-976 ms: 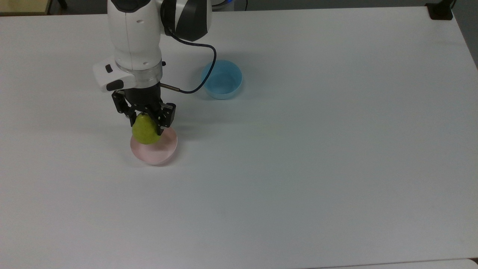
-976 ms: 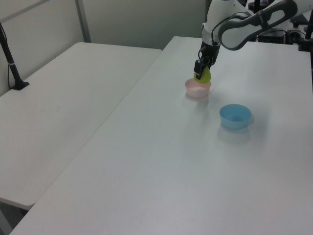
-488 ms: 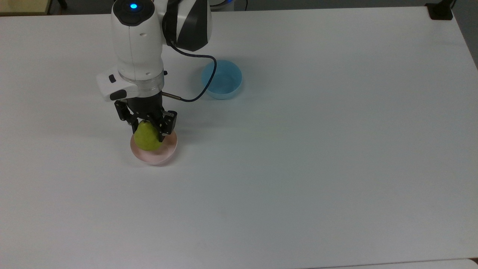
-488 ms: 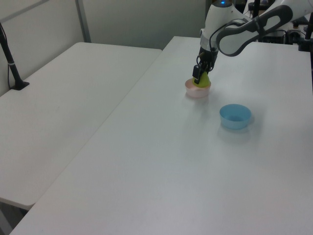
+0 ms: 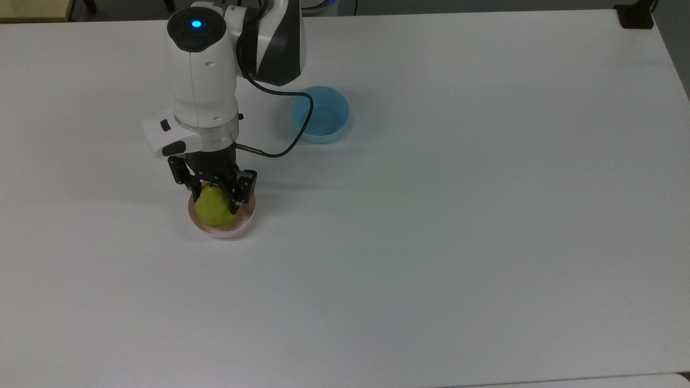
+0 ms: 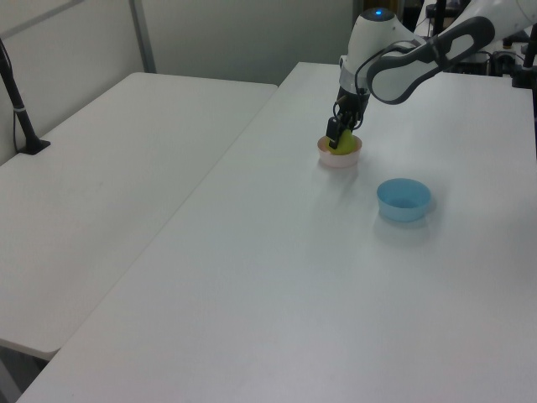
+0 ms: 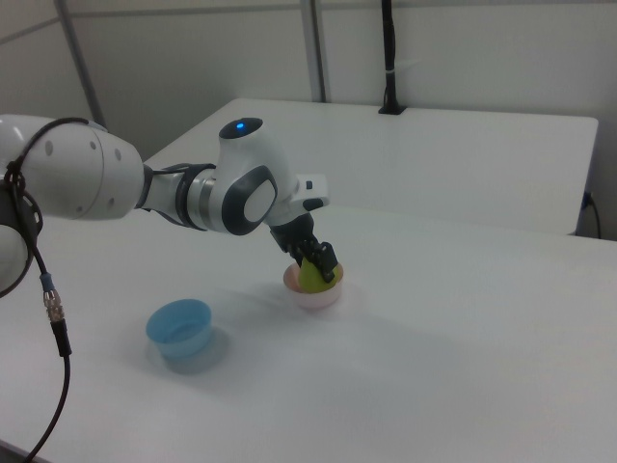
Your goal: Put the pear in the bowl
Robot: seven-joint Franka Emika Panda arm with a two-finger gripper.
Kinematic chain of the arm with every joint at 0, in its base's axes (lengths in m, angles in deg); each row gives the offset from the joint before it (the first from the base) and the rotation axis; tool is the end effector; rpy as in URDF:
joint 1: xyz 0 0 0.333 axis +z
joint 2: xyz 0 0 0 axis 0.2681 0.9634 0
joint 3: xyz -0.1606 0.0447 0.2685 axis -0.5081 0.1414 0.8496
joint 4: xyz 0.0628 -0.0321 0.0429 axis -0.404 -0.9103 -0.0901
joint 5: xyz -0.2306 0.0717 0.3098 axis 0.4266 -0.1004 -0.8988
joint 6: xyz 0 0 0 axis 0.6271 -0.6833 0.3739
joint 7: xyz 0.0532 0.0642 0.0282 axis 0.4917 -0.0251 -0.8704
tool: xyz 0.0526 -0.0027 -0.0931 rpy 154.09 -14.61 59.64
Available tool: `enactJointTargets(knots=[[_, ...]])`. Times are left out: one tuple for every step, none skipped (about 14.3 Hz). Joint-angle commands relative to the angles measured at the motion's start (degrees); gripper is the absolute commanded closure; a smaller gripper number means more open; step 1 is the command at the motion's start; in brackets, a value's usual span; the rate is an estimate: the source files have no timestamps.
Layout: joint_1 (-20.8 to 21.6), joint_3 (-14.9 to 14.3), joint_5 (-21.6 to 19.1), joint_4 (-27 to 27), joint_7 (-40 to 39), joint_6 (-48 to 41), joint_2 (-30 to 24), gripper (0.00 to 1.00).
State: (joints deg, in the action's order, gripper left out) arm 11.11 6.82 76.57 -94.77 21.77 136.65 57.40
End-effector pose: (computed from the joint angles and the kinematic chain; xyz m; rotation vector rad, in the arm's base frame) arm 0.6785 -0.0845 0.3441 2.9983 -0.3852 0.4384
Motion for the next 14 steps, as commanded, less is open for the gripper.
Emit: enactJointTargets(knots=[[0.5,-0.2,1.1,0.6,1.2,1.6,0.4,0.12],[0.5,-0.2,1.1,0.6,1.2,1.6,0.4,0.09],[0.5,-0.2,1.1,0.6,1.2,1.1,-0.2,0.05],[0.6,-0.2,1.0,0.6,1.2,0.9,-1.0,0.0],[0.6,-0.2,1.0,0.7,1.2,0.3,-2.0,0.0],[0.7,-0.1,1.0,0.7,1.2,-0.5,-2.8,0.0],[1.9,-0.1,1.0,0.7,1.2,-2.7,-4.5,0.0],[2.7,-0.2,0.9,0.7,1.2,-4.6,-5.4,0.0],[3.1,-0.1,1.0,0.7,1.2,-7.5,-7.3,0.0],[4.2,-0.1,1.0,0.7,1.1,-10.9,-9.1,0.0],[6.0,-0.3,1.1,0.8,1.2,-14.4,-11.0,0.0],[6.5,-0.3,1.1,0.8,0.8,-18.4,-13.1,0.0],[6.6,-0.2,1.1,1.5,0.6,-21.5,-14.3,0.0],[7.0,-0.1,1.0,3.3,0.4,-26.9,-15.1,0.0]])
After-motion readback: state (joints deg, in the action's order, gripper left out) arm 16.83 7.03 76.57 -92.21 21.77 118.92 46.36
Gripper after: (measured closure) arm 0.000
